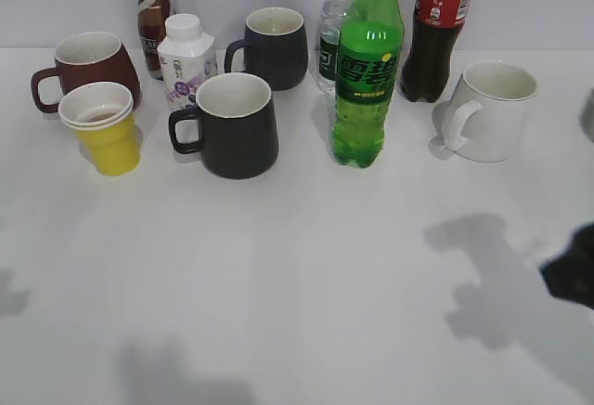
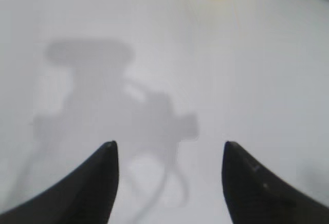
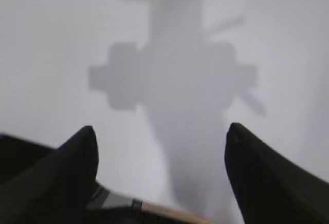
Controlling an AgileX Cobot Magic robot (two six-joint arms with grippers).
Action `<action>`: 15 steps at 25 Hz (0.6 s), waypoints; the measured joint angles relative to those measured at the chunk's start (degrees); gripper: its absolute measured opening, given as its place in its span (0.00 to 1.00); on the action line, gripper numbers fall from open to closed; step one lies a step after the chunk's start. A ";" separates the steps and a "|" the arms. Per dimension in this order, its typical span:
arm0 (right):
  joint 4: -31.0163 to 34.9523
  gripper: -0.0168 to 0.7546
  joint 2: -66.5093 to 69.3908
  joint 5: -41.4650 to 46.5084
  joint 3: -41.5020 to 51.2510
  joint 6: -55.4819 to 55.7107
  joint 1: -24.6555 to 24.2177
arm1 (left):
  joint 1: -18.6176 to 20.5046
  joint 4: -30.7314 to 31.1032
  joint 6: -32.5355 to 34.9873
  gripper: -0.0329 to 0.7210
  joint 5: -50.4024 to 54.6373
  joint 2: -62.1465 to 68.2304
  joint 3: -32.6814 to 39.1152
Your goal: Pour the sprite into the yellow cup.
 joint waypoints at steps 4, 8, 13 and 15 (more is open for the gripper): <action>2.56 0.76 -8.16 12.35 -0.19 -1.48 0.00 | -6.12 -6.31 9.29 0.68 16.75 -7.70 -4.48; 3.66 0.76 -20.12 21.33 0.67 -1.66 0.06 | -7.68 -13.96 19.55 0.66 19.36 -16.14 -3.14; 4.66 0.76 -37.15 26.73 3.57 -1.91 0.06 | -7.87 -16.59 30.59 0.65 20.21 -29.83 0.86; 4.72 0.76 -43.45 27.11 4.11 -2.46 0.06 | -7.87 -17.17 32.61 0.65 20.27 -34.64 1.23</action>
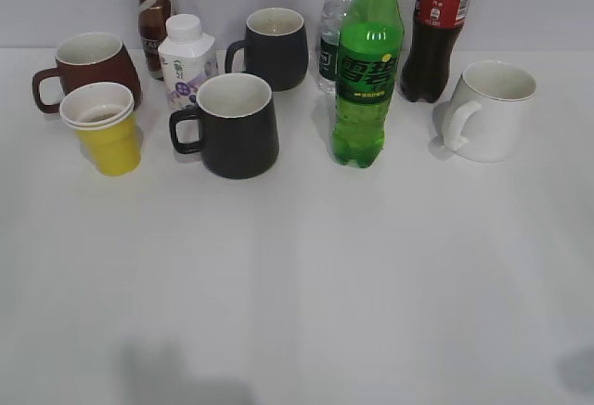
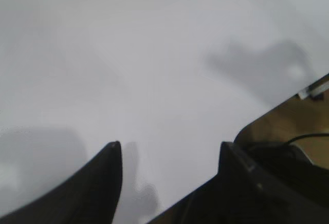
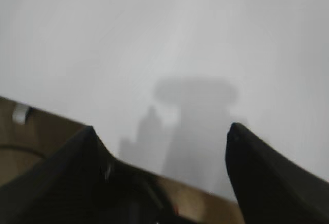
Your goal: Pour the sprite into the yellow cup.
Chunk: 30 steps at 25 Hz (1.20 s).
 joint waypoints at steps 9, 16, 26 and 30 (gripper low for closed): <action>0.23 0.76 -15.93 -4.38 1.24 -10.49 0.00 | -0.05 0.11 3.60 0.64 -8.22 -9.23 3.04; 2.34 0.76 -16.05 -9.07 3.04 -12.05 0.00 | -0.05 0.11 4.11 0.63 -8.66 -9.23 3.21; 2.34 0.76 -16.11 -9.66 3.05 -12.05 0.00 | -0.05 0.11 4.22 0.63 -8.82 -9.23 3.21; 2.34 0.76 -16.11 -9.77 3.05 -12.05 0.00 | 0.43 0.11 4.22 0.62 -8.88 -9.33 3.21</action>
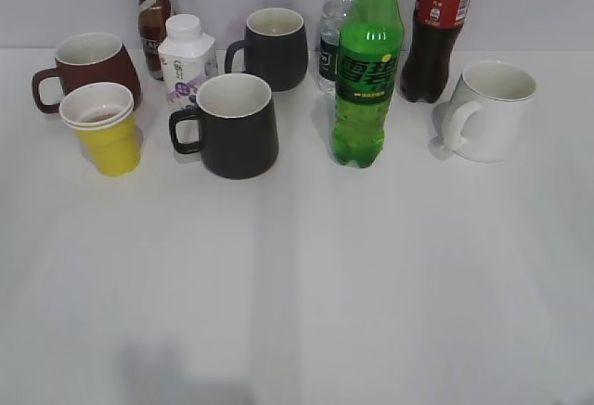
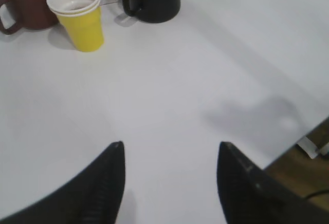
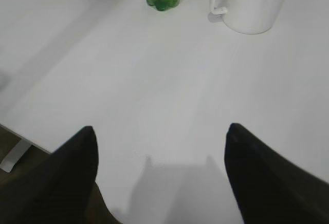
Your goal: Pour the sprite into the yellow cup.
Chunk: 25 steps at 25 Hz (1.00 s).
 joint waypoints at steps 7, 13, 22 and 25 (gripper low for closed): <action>0.00 0.76 -0.04 0.00 0.00 0.00 -16.72 | 19.81 0.00 0.00 0.62 -0.06 -0.39 0.00; 0.00 0.76 -0.11 0.00 0.00 0.00 -25.04 | 34.87 0.06 0.00 0.60 -0.11 -4.25 0.00; 0.00 0.76 -0.11 -0.05 0.05 0.00 -25.09 | 34.78 0.06 0.00 0.59 -0.07 -4.62 0.00; 0.00 0.76 -0.11 -0.05 0.05 0.00 -25.09 | 34.57 0.06 0.00 0.58 -0.07 -4.62 0.00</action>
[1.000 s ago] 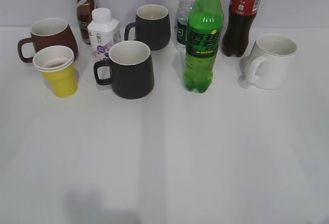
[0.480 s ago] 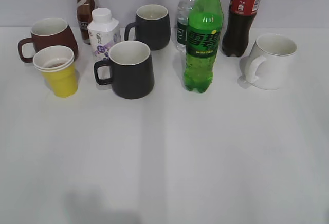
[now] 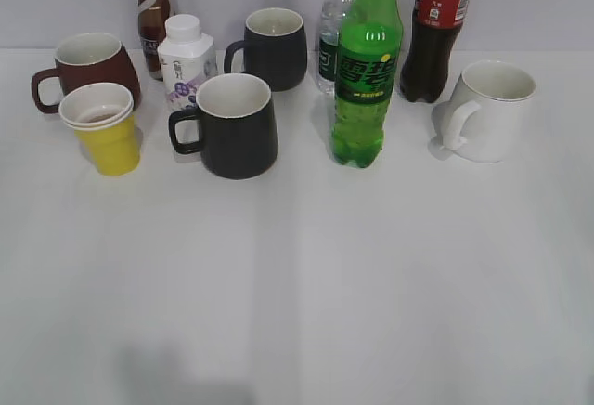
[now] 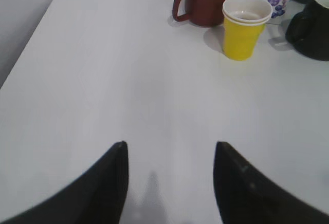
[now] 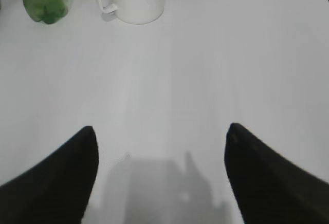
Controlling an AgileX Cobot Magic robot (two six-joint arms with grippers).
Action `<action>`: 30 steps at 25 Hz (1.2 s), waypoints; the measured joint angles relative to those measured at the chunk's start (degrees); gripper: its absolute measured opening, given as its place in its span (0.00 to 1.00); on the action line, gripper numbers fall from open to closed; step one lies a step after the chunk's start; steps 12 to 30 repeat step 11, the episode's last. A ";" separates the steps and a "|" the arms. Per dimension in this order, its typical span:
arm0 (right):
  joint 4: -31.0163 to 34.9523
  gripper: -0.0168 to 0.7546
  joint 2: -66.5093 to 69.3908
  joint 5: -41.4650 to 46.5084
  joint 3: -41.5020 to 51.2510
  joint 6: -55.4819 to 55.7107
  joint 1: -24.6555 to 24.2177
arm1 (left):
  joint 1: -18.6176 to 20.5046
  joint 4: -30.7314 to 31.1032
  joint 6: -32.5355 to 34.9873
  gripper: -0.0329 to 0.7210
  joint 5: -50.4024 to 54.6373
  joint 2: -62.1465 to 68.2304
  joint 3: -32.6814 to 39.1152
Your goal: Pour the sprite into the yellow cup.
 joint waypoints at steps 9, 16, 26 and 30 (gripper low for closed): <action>0.00 0.76 0.00 0.00 0.00 0.00 0.00 | 0.00 0.00 0.00 0.54 0.00 0.00 0.00; 0.00 0.76 0.00 0.00 0.00 0.00 0.00 | 0.00 0.00 0.00 0.54 0.00 0.00 0.00; 0.00 0.76 0.00 0.00 0.00 0.00 0.00 | 0.00 0.00 0.00 0.54 0.00 0.00 0.00; 0.00 0.76 0.00 0.00 0.00 0.00 0.00 | 0.00 0.00 0.00 0.54 0.00 0.00 0.00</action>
